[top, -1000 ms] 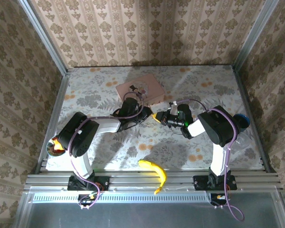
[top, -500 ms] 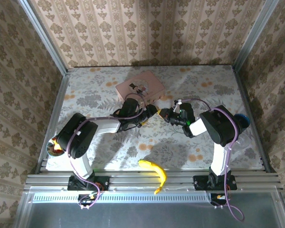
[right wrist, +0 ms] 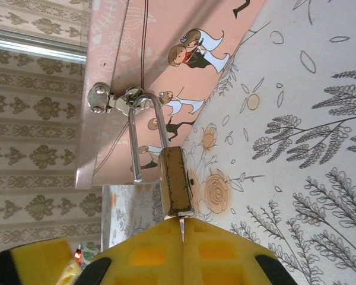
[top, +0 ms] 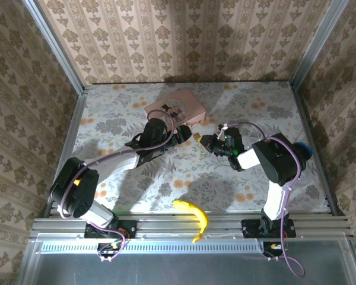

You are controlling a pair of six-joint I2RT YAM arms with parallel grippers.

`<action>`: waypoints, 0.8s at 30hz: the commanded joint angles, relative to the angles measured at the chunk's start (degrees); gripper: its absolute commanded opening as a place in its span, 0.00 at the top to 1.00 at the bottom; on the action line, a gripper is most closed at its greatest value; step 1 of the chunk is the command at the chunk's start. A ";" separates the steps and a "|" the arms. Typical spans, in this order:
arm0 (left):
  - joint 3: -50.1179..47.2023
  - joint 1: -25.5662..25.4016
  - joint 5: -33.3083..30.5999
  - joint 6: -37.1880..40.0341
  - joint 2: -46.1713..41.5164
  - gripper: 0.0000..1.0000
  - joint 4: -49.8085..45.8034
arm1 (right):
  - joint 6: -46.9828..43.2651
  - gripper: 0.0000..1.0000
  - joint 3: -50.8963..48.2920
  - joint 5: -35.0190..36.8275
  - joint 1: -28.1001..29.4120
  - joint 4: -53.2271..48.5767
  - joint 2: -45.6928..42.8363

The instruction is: Unlock a padlock with a key

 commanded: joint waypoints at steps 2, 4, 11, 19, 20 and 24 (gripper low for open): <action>-1.38 1.02 -6.48 5.84 -4.26 0.00 -5.92 | -5.30 1.00 2.67 4.46 0.59 -8.82 -3.22; -1.98 1.97 -7.35 6.32 -5.71 0.00 -6.84 | -7.69 1.00 3.81 5.93 1.40 -13.16 -4.18; -6.14 6.28 -9.49 7.16 -13.33 0.00 -9.45 | -14.27 1.00 7.16 10.93 3.98 -25.12 -6.22; -10.89 11.69 -14.09 9.39 -23.72 0.00 -15.33 | -18.38 0.98 10.11 14.33 5.14 -31.95 -5.63; -11.46 12.25 -14.39 9.70 -24.88 0.00 -15.87 | -18.57 0.97 10.31 14.52 5.15 -32.16 -5.38; -13.64 15.04 -14.62 9.97 -28.42 0.00 -16.98 | -18.71 0.92 10.84 15.17 5.24 -32.40 -4.35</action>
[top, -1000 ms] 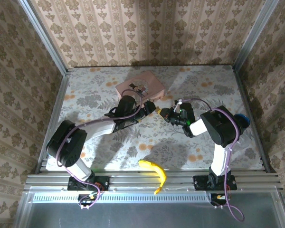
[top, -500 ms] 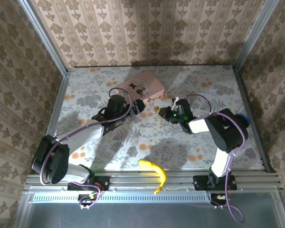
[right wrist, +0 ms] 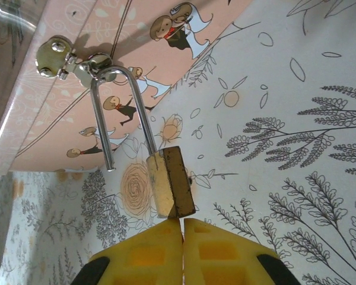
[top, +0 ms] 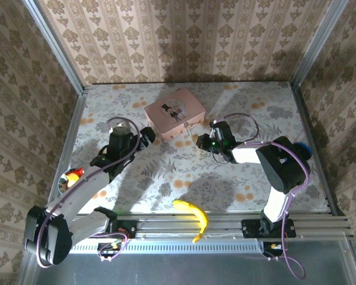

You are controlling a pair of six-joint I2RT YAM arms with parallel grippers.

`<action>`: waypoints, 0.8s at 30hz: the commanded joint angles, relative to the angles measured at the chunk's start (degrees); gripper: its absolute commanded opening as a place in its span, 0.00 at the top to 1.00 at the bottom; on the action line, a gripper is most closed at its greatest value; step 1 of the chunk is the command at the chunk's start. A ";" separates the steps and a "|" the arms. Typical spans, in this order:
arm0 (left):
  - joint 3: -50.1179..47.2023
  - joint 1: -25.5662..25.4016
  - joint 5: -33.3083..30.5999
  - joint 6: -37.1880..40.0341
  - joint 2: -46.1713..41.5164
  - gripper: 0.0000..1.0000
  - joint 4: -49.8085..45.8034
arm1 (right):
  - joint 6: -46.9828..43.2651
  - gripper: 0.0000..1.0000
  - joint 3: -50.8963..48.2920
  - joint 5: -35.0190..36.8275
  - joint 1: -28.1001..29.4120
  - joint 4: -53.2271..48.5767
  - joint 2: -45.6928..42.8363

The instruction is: Unlock a padlock with a key

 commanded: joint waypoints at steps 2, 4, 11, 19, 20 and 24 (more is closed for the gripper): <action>-2.61 2.82 -1.39 1.53 -3.53 0.00 -3.15 | -1.47 0.89 1.41 3.54 0.07 -3.45 0.94; -3.37 3.66 -1.04 1.27 -4.49 0.00 -3.36 | -1.38 0.87 1.29 3.61 0.08 -3.45 1.00; -4.66 5.36 -0.25 1.15 -6.16 0.00 -3.70 | -1.29 0.78 -0.29 5.00 0.16 -4.38 -0.53; -4.52 6.90 0.47 1.93 -7.09 0.00 -4.15 | -2.36 0.67 -2.59 7.55 0.16 -7.58 -5.82; -4.49 7.08 0.46 2.24 -7.22 0.00 -4.38 | -2.79 0.65 -2.86 8.00 0.17 -8.43 -6.96; -3.18 7.46 0.26 4.24 -7.24 0.00 -5.52 | -4.97 0.60 -3.41 9.87 0.16 -12.26 -11.59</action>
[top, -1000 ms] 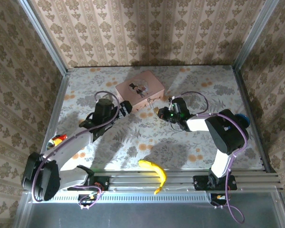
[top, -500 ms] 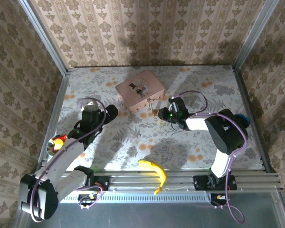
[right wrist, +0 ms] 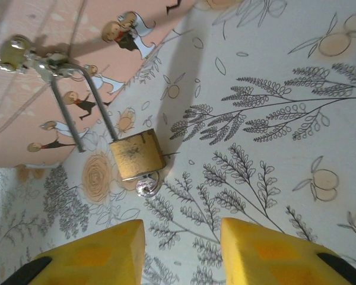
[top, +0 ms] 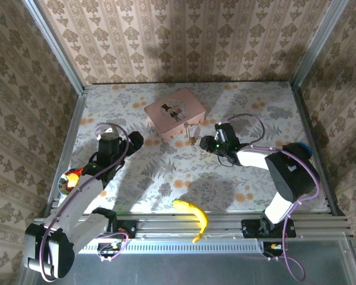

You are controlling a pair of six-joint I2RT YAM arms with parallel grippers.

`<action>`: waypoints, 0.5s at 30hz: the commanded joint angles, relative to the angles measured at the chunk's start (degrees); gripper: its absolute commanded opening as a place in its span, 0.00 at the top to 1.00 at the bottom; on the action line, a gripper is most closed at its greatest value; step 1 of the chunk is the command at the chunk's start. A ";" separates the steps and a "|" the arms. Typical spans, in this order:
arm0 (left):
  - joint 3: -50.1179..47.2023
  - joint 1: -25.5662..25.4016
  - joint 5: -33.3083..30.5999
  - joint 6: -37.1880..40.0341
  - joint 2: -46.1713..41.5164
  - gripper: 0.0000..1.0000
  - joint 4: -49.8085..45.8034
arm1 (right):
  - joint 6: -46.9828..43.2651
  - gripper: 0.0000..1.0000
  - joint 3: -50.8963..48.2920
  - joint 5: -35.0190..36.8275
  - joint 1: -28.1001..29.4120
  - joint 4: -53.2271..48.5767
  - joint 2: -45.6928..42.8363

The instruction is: Unlock a padlock with a key

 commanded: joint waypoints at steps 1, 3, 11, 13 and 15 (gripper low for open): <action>1.57 0.52 0.04 3.64 -0.48 0.00 -2.25 | -3.34 0.58 -0.37 3.92 0.14 -5.24 -4.97; 3.20 0.61 -0.22 5.01 0.48 0.00 -3.51 | -4.90 0.55 0.07 5.18 0.23 -8.17 -7.01; 13.56 0.57 -0.60 10.93 9.67 0.00 -9.29 | -12.15 0.38 3.11 9.76 1.96 -16.41 -10.71; 16.02 0.52 -0.21 12.13 13.04 0.00 -9.85 | -13.48 0.36 4.31 10.30 2.38 -18.04 -10.28; 18.24 0.50 -0.14 13.15 16.23 0.00 -9.59 | -14.80 0.36 5.62 10.50 2.81 -19.37 -9.37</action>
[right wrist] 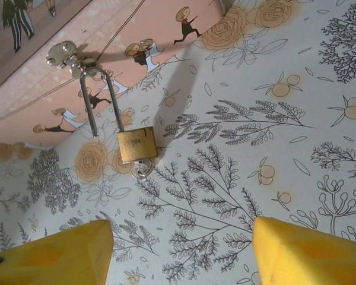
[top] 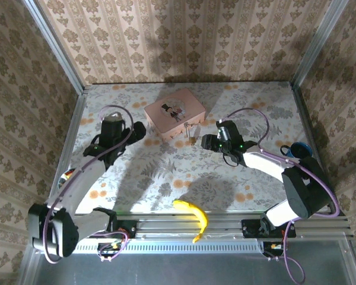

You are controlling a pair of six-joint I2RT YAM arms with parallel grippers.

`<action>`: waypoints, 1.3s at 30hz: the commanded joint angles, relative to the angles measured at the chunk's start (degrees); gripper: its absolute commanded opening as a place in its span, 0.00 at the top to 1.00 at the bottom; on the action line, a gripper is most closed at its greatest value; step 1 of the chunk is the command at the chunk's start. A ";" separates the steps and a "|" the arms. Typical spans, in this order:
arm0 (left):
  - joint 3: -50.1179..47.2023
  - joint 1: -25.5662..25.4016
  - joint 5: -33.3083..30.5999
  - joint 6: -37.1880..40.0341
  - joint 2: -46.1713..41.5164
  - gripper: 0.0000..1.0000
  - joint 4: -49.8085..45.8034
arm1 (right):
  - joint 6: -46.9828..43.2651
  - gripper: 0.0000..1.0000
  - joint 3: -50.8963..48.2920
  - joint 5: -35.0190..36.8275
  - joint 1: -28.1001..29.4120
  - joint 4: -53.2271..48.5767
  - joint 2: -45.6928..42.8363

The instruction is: Unlock a padlock with a key

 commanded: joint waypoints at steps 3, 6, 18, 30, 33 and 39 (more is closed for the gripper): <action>5.08 0.06 -0.75 4.77 7.11 0.00 -1.12 | -5.73 0.36 5.22 1.92 1.08 -5.75 2.30; 7.20 -0.08 -1.43 5.68 11.11 0.00 -0.43 | -7.15 0.36 7.66 -0.15 1.21 -6.37 4.65; 14.46 -2.81 -1.15 9.13 24.27 0.00 0.70 | -8.80 0.41 16.88 -5.24 1.25 -7.55 17.12; 15.38 -3.01 -2.33 9.33 29.99 0.00 1.08 | -12.99 0.36 24.84 2.79 5.05 -12.34 25.68; 14.98 -2.97 -2.33 9.26 30.90 0.00 0.75 | -13.88 0.34 26.19 4.31 5.62 -12.74 27.51; 14.69 -2.92 -2.64 9.13 31.83 0.00 -0.21 | -14.48 0.33 27.11 6.18 5.65 -12.18 29.76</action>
